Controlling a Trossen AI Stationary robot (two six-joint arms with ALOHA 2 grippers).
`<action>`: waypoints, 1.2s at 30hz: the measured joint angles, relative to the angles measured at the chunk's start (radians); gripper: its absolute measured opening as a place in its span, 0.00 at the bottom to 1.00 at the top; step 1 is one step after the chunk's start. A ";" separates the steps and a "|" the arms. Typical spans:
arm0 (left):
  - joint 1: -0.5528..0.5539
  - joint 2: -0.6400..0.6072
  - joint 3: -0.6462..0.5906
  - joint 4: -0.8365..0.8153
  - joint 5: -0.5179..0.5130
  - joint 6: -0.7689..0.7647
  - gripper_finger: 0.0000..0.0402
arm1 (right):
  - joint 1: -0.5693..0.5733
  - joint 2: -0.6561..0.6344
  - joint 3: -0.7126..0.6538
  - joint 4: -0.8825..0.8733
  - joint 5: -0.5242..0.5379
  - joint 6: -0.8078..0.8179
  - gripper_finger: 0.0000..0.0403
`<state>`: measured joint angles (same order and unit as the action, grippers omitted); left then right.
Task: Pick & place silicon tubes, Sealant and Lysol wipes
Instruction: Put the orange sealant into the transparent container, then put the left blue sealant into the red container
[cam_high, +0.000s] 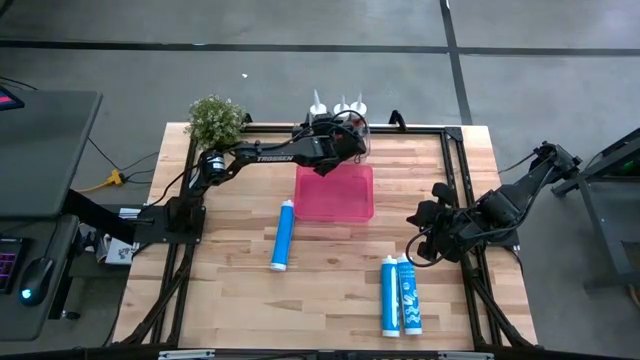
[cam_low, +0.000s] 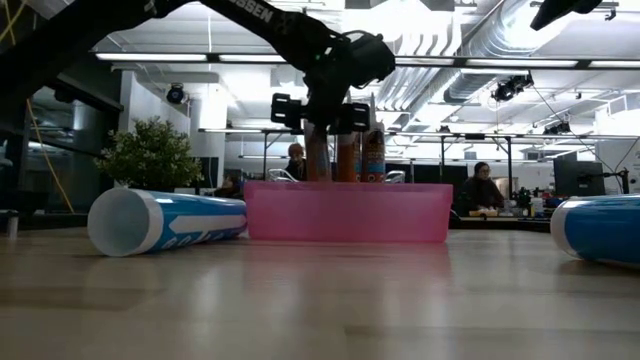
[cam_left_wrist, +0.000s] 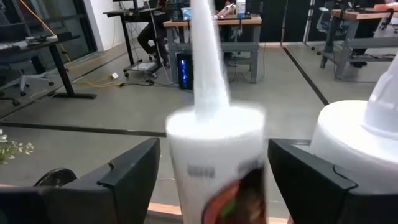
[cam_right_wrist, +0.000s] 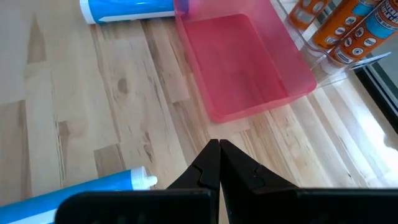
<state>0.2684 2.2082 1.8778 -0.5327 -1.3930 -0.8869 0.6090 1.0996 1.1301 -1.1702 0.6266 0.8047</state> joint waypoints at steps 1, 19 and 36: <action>0.000 0.000 0.000 0.000 0.000 0.000 0.71 | 0.000 0.000 0.000 0.000 0.000 0.000 0.00; -0.023 0.000 0.000 -0.007 -0.013 0.029 0.54 | 0.000 0.000 0.000 0.000 0.007 0.003 0.00; -0.059 -0.107 0.001 -0.015 -0.014 0.163 0.52 | 0.000 0.000 0.000 0.000 -0.016 0.001 0.00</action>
<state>0.2097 2.1009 1.8790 -0.5480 -1.4070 -0.7238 0.6090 1.0996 1.1301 -1.1698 0.6109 0.8062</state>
